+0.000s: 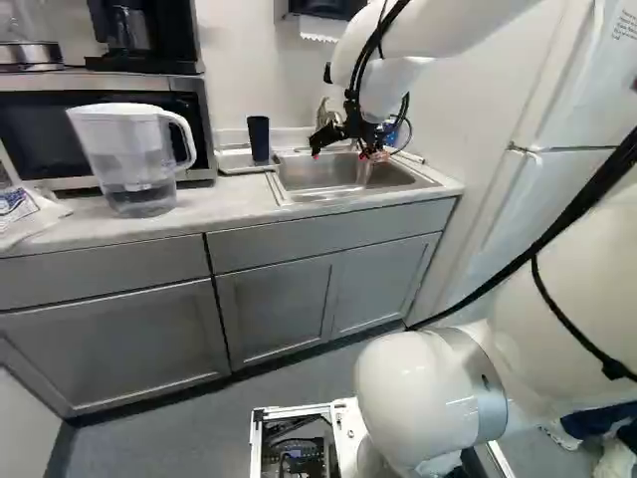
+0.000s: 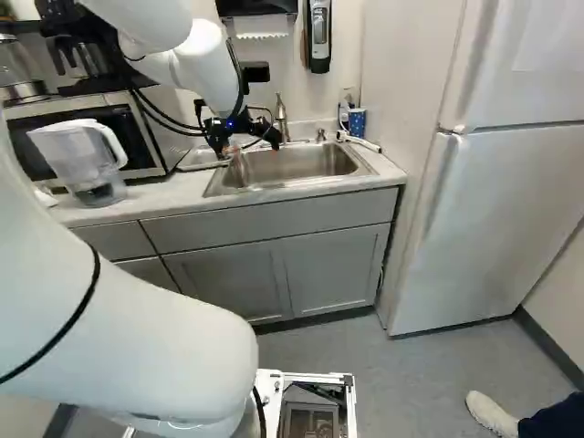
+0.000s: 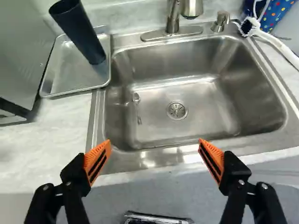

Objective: Rinse the cup and place it in the tray

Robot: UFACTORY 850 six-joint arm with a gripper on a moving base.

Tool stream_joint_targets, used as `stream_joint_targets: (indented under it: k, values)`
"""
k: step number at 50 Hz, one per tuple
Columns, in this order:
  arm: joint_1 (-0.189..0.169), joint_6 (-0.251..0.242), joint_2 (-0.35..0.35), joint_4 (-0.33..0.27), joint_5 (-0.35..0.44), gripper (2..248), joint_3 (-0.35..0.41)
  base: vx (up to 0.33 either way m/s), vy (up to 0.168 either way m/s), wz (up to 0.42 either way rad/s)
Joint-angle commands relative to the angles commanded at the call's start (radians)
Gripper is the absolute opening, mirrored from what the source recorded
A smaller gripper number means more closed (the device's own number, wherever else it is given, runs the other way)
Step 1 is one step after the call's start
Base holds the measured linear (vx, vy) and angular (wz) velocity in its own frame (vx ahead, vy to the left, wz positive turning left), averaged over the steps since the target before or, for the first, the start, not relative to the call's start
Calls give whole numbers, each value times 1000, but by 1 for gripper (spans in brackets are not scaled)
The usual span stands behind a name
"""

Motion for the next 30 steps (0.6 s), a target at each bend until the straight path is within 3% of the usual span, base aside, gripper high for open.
stream_joint_targets:
  k: [30]
  values:
    - [0,0,0,0,0,247,0,-151,28,148]
